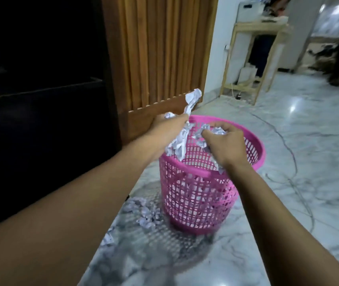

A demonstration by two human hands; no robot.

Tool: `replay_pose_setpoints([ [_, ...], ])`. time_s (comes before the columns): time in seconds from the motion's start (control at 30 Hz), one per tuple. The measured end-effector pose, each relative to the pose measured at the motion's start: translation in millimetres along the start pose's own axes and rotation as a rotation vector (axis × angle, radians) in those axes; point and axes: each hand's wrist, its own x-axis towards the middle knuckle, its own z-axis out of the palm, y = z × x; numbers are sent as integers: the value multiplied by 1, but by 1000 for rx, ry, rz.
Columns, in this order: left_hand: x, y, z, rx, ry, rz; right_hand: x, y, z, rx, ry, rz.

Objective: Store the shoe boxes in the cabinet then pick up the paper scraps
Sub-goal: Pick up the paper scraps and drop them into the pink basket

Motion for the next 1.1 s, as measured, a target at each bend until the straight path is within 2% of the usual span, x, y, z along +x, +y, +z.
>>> replay_pose_setpoints([
  [0.1,13,-13,29,267,-14,4,16,26,-14,-121,24,23],
  [0.27,36,-32,45,466,44,3,37,28,-10,-285,-246,-3],
  [0.43,44,-37,47,772,-131,28,43,38,-20,-756,-356,103],
  [0.53,41,-31,39,1079,-349,96,37,36,-27,-813,-249,23],
  [0.6,35,-24,30,1253,-412,152,25,31,-29,-771,-148,-25],
  [0.7,27,-24,10,1186,-480,253,-4,31,-26,-723,30,-90],
  [0.8,13,-34,-12,1206,-615,261,-40,41,-12,-703,151,-161],
  [0.9,1,-45,-24,1371,-706,318,-67,55,4,-718,179,-184],
  [1.0,-6,-38,-30,1390,-769,376,-86,60,13,-714,157,-191],
  [1.1,-5,-35,-32,1423,-790,509,-95,62,17,-693,147,-262],
])
